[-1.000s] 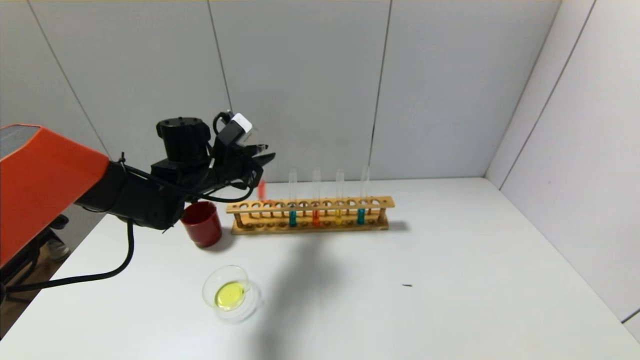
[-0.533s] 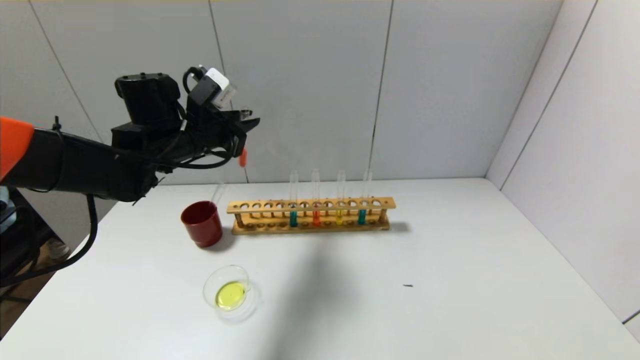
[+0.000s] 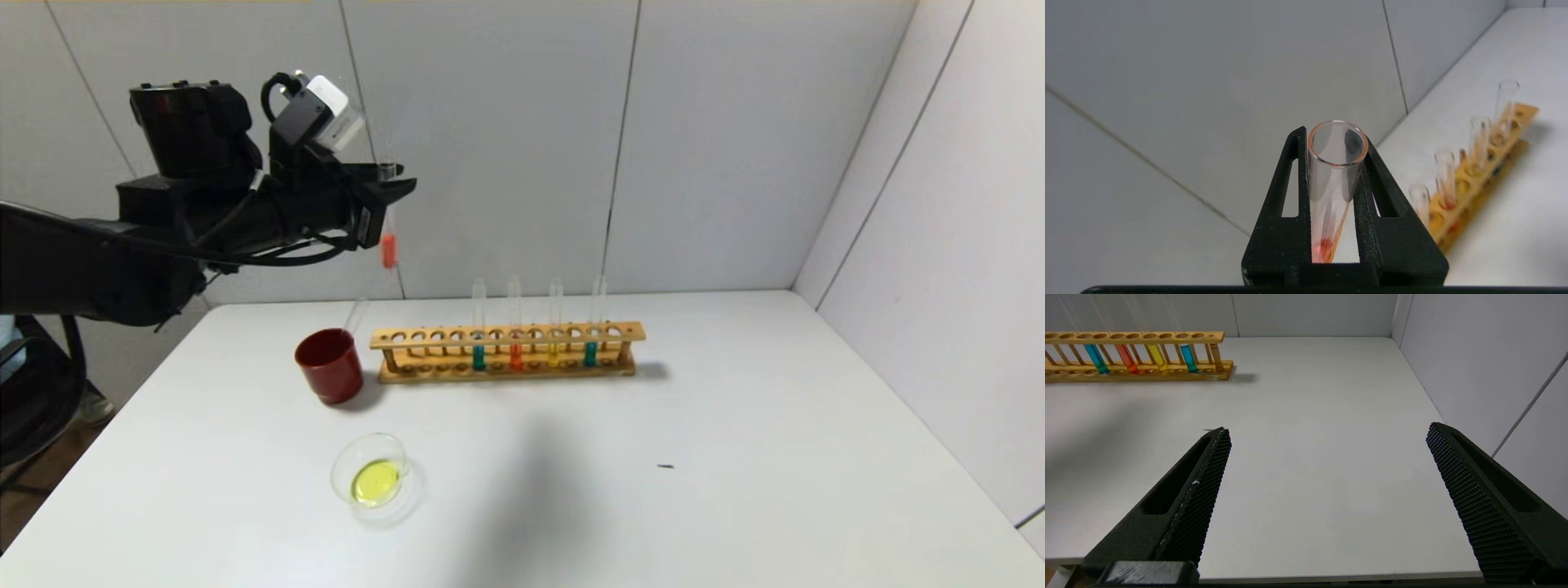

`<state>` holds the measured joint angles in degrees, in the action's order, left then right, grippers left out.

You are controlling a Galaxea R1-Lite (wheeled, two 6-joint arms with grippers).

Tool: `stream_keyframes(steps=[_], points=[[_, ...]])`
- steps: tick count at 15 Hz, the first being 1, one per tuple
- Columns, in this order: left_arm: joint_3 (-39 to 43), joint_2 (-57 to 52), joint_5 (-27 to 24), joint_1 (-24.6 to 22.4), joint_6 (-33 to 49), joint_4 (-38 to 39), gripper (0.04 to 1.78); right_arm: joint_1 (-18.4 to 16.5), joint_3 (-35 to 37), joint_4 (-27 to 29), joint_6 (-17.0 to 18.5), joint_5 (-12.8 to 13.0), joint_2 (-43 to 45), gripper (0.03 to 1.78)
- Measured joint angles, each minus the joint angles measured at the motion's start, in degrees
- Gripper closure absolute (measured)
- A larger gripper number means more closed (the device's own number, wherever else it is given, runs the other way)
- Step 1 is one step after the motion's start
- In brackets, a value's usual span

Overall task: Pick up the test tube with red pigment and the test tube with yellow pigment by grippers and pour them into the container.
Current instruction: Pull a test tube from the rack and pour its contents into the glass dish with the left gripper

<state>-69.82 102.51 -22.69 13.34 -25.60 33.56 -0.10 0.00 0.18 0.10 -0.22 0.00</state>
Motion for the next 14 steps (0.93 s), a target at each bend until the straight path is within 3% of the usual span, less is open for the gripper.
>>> stream_keyframes(steps=[3, 7, 10, 14], points=[[5.2, -5.1, -5.8, -4.3, -5.8, -7.9, 1.48, 0.0, 0.0, 0.0, 0.0, 0.0, 0.0, 0.06], [7.4, -8.8, -13.4, -12.0, -26.7, -20.6, 1.48, 0.0, 0.0, 0.0, 0.0, 0.0, 0.0, 0.06], [9.4, -10.2, -14.0, -11.9, -40.5, -26.2, 1.48, 0.0, 0.0, 0.0, 0.0, 0.0, 0.0, 0.06], [16.2, -12.7, -14.0, -10.1, -49.3, -26.5, 1.48, 0.0, 0.0, 0.0, 0.0, 0.0, 0.0, 0.06]])
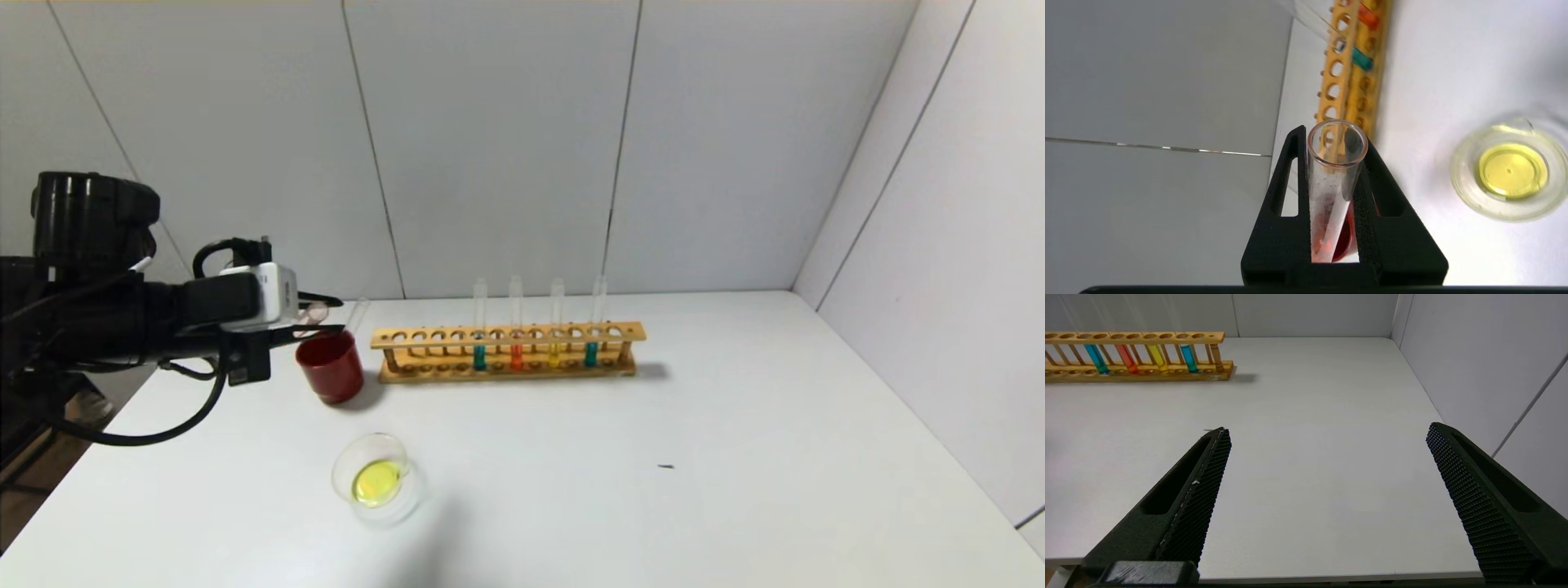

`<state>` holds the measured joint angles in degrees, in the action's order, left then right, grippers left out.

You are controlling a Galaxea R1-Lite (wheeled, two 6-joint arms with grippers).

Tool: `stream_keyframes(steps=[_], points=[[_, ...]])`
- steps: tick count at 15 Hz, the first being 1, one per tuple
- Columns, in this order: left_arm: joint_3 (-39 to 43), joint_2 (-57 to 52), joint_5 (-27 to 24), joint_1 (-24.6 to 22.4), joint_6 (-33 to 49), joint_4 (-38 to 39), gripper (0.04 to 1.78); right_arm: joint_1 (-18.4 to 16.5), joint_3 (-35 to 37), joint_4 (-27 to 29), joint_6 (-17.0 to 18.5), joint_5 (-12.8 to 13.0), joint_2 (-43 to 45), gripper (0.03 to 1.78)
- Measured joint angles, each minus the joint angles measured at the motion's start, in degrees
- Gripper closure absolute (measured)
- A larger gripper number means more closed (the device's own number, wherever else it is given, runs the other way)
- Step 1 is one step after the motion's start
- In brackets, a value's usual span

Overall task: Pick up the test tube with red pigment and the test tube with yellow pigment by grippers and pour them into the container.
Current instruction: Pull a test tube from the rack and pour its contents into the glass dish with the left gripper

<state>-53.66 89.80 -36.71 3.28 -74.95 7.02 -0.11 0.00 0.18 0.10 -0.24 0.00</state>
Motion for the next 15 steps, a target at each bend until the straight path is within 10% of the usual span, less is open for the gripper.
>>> stream_keyframes(steps=[15], points=[[7.8, 4.6, 0.4, 0.2, -32.4, -0.8, 1.48, 0.0, 0.0, 0.0, 0.0, 0.0, 0.0, 0.06]])
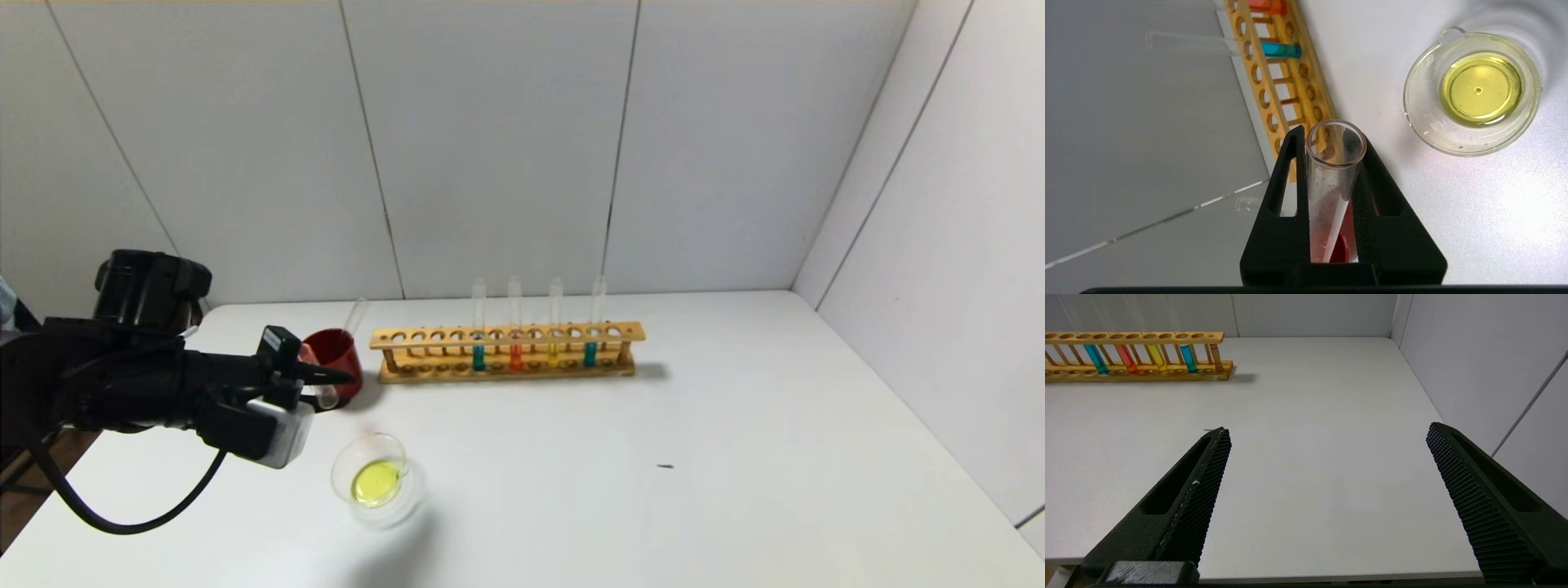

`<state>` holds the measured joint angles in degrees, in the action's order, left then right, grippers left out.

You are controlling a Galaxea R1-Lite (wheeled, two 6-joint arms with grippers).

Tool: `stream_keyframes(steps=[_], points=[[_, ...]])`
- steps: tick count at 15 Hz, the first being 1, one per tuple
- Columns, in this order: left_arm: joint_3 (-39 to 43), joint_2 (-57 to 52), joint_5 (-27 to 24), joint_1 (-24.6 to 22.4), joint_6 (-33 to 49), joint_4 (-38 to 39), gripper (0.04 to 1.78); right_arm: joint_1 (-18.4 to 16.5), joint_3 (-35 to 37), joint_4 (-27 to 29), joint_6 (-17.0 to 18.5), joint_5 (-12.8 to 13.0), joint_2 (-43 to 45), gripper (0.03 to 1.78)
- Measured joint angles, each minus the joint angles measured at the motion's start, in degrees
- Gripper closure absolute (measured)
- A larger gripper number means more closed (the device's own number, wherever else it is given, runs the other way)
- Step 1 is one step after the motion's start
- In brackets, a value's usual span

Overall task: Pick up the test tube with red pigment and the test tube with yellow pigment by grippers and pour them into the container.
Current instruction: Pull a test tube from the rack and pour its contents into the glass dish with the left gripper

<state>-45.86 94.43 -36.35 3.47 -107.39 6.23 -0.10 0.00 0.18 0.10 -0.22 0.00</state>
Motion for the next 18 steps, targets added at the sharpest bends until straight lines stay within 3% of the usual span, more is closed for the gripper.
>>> stream_keyframes(steps=[8, 12, 18], points=[[-0.4, 1.4, 1.9, -0.1, -14.8, -7.4, 1.48, 0.0, 0.0, 0.0, 0.0, 0.0, 0.0, 0.06], [-1.3, 1.8, 5.1, 0.0, -16.6, -7.9, 1.48, 0.0, 0.0, 0.0, 0.0, 0.0, 0.0, 0.06], [-6.4, 3.0, 8.7, 1.6, -23.1, -14.5, 1.48, 0.0, 0.0, 0.0, 0.0, 0.0, 0.0, 0.06]])
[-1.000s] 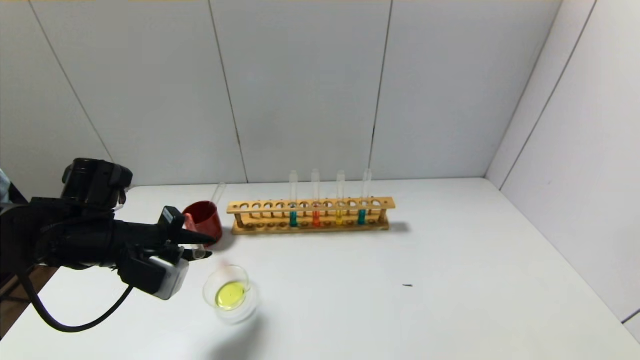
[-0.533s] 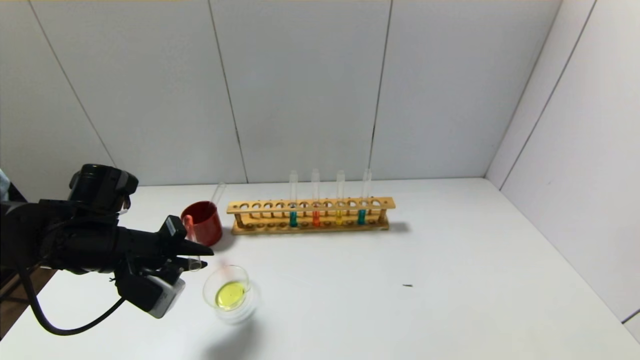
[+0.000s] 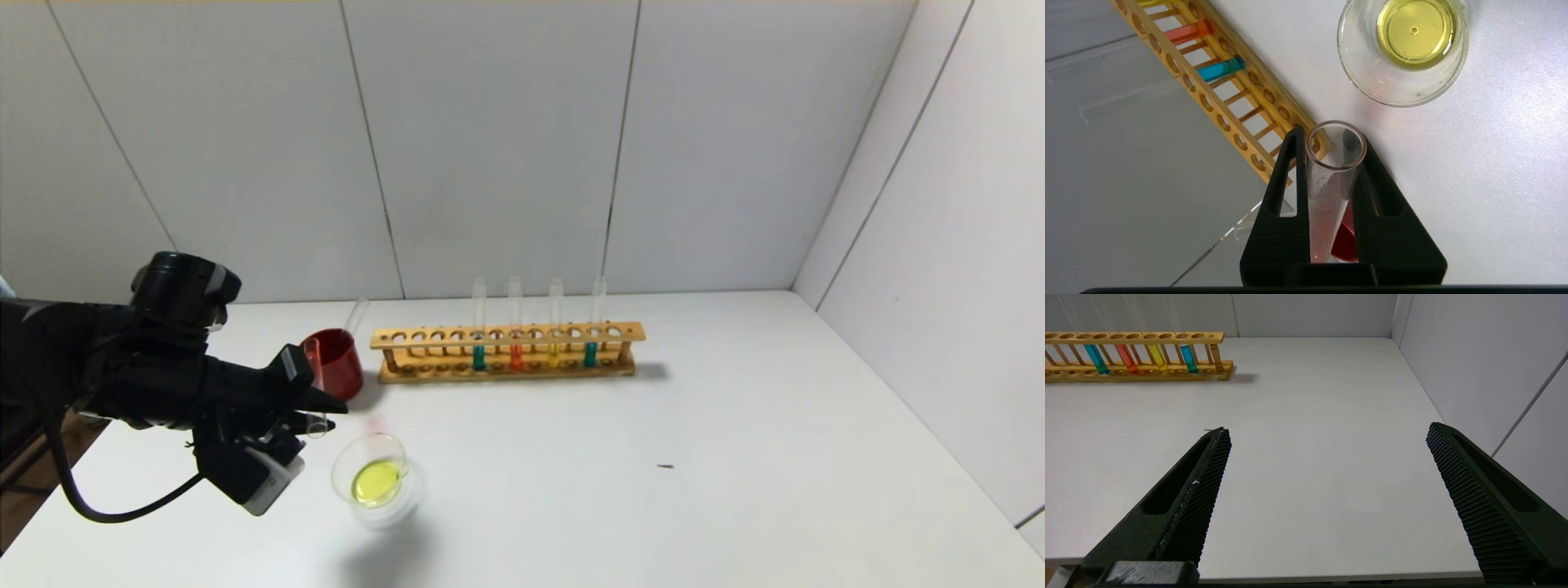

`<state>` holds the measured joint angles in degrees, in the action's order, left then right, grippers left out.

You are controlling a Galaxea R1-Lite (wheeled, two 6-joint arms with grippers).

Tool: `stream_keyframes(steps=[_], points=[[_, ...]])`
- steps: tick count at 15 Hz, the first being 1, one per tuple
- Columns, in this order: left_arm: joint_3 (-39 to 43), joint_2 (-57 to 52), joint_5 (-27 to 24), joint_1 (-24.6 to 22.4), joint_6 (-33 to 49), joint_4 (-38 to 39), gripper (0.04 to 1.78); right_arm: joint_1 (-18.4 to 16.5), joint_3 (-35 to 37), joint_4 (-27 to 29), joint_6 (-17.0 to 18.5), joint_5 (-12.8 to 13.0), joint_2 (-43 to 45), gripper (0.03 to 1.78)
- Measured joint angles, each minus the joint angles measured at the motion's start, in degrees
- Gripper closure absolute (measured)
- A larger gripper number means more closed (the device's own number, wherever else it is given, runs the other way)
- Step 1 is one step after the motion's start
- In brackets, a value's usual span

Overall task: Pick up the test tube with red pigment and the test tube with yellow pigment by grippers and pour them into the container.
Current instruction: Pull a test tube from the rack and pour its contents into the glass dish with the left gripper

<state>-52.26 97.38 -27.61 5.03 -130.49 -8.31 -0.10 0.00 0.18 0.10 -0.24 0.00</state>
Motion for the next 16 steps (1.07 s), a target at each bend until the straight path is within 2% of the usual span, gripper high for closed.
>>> stream_keyframes(steps=[5, 16], points=[[-2.5, 1.8, 2.7, 3.2, -1.3, -0.1, 1.48, 0.0, 0.0, 0.0, 0.0, 0.0, 0.0, 0.06], [-3.0, 3.4, 7.0, 3.2, -5.6, 0.2, 1.48, 0.0, 0.0, 0.0, 0.0, 0.0, 0.0, 0.06]])
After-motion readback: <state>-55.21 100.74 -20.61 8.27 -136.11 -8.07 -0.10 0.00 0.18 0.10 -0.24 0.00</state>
